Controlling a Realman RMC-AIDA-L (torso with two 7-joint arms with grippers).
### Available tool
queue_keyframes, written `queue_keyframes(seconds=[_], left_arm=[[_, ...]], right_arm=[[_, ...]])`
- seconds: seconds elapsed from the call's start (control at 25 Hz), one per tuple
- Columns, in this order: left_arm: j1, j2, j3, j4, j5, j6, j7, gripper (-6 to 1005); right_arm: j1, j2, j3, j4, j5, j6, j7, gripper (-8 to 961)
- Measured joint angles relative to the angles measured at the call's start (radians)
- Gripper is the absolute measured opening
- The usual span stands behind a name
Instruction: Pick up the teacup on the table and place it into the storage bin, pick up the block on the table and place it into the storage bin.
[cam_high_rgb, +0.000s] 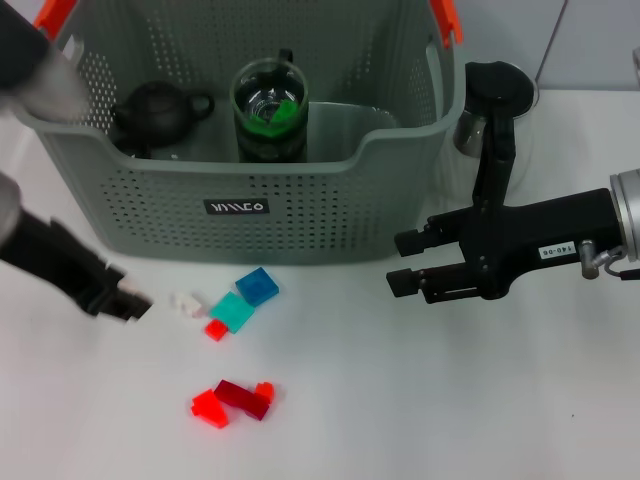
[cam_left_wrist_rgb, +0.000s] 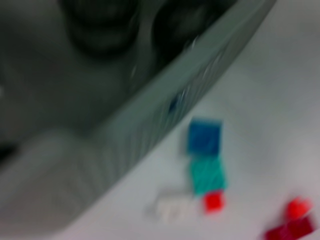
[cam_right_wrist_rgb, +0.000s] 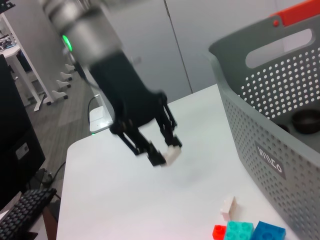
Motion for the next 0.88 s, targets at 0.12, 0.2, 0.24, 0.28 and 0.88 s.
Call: queue_keyframes(seconds=[0.12, 0.2, 0.24, 0.28, 0.88], left_arm=[[-0.063, 0.015, -0.233, 0.004, -0.186, 0.123, 0.079, 418], [-0.090, 0.034, -0.333, -0.030, -0.310, 0.144, 0.098, 420], [-0.097, 0.046, -0.362, -0.054, -0.375, 0.126, 0.099, 421], [-0.101, 0.054, -0.377, -0.076, -0.422, 0.099, 0.099, 422], [-0.269, 0.051, -0.164, -0.360, -0.305, -0.487, -0.012, 437]], right_arm=[[0.000, 0.000, 0.000, 0.000, 0.000, 0.000, 0.000, 609], [0.000, 0.000, 0.001, 0.000, 0.000, 0.000, 0.000, 609], [0.000, 0.000, 0.001, 0.000, 0.000, -0.001, 0.000, 609], [0.000, 0.000, 0.001, 0.000, 0.000, 0.000, 0.000, 609], [0.005, 0.000, -0.001, 0.000, 0.000, 0.000, 0.008, 610]])
